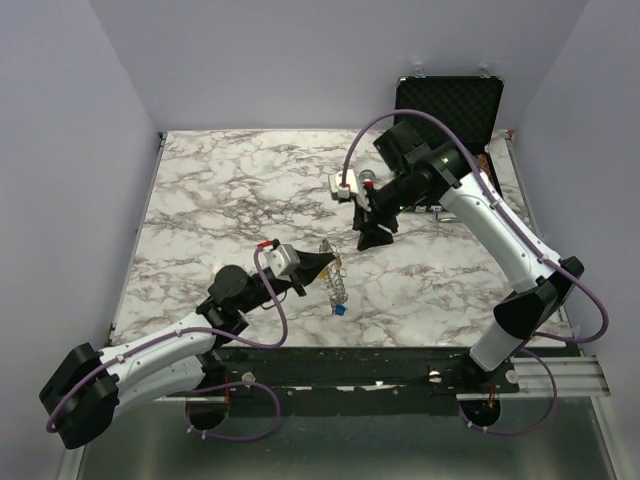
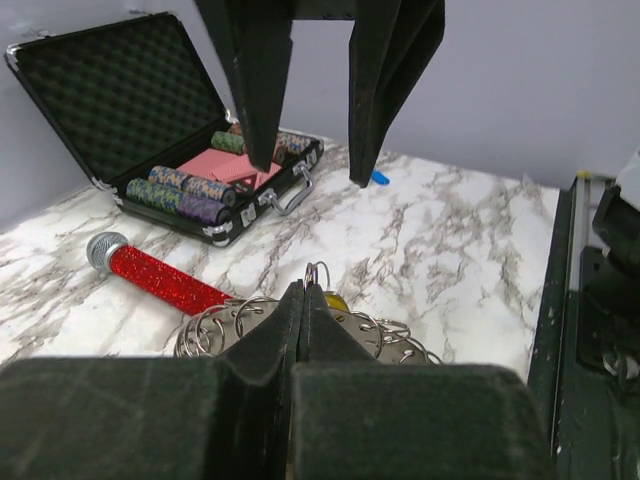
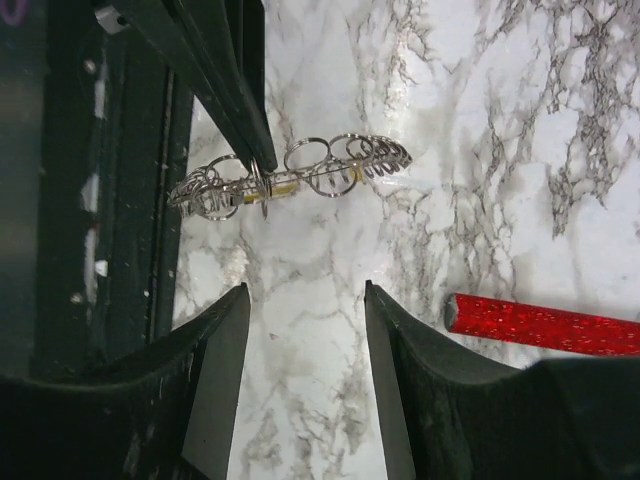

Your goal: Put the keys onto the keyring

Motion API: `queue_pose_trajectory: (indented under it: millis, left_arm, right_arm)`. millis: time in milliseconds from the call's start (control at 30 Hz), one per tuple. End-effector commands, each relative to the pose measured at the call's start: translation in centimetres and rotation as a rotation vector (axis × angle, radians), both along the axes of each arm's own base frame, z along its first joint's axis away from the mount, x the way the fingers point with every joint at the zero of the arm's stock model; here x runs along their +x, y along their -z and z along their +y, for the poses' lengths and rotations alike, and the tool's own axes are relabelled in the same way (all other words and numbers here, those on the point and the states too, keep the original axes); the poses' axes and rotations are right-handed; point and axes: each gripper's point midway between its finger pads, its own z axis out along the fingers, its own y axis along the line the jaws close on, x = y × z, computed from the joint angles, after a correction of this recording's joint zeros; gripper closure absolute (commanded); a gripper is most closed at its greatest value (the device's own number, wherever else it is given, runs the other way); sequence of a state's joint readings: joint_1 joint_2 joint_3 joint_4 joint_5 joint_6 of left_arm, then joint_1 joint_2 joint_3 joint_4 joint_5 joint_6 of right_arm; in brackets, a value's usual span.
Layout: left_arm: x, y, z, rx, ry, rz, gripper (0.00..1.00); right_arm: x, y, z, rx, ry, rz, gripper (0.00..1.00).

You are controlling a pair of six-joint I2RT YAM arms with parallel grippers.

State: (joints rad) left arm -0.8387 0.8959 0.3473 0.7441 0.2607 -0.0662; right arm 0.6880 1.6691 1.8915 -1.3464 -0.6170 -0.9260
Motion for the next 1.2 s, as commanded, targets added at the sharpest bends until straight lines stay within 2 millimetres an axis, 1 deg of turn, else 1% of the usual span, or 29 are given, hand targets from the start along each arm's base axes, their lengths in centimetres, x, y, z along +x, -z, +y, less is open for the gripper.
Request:
queue_pose_trajectory:
  millis: [0,33,100,167,233,333,467,533,700,933,1167]
  left_arm:
    - [-0.6,-6.0,2.2,-0.297,-0.037,-0.061,1.0]
    - [-0.7,-6.2,2.5,-0.33,-0.043,-0.058,1.0]
    - [-0.8,-7.4,3.2,-0.408,-0.053,-0.068,1.0]
    - [-0.8,-8.3,3.9,-0.475,-0.065,-0.072,1.0]
    - [-0.7,-9.0,4.3,-0.519,-0.073,-0.082,1.0]
    - [-0.4,-9.4,4.4,-0.535,-0.086,-0.081,1.0]
    - [0.0,-9.3,4.2,-0.528,-0.1,-0.079,1.0]
    - [0.2,-9.2,4.2,-0.524,-0.105,-0.078,1.0]
    - [0.3,-9.5,4.1,-0.528,-0.106,-0.081,1.0]
    - [0.3,-9.6,4.1,-0.533,-0.104,-0.074,1.0]
    - [0.5,-9.7,4.0,-0.528,-0.11,-0.063,1.0]
  right_arm:
    - [-2.5,-3.2,0.7,0.203,0.026,0.237,0.42]
    - [-2.8,-3.6,0.9,0.236,0.03,0.283,0.42]
    - [-3.0,-4.4,1.2,0.286,0.038,0.351,0.42]
    - [-3.1,-4.8,1.6,0.316,0.059,0.423,0.42]
    - [-3.0,-4.8,2.2,0.328,0.088,0.493,0.43]
    - [-2.9,-5.3,2.9,0.358,0.101,0.563,0.44]
    - [-2.5,-6.2,3.3,0.396,0.11,0.601,0.43]
    - [-2.2,-6.1,3.4,0.4,0.133,0.622,0.44]
    - [-1.7,-5.1,3.7,0.393,0.167,0.657,0.5]
    - [-1.0,-4.8,4.0,0.397,0.192,0.643,0.52]
    - [-0.3,-4.1,4.2,0.385,0.229,0.634,0.59]
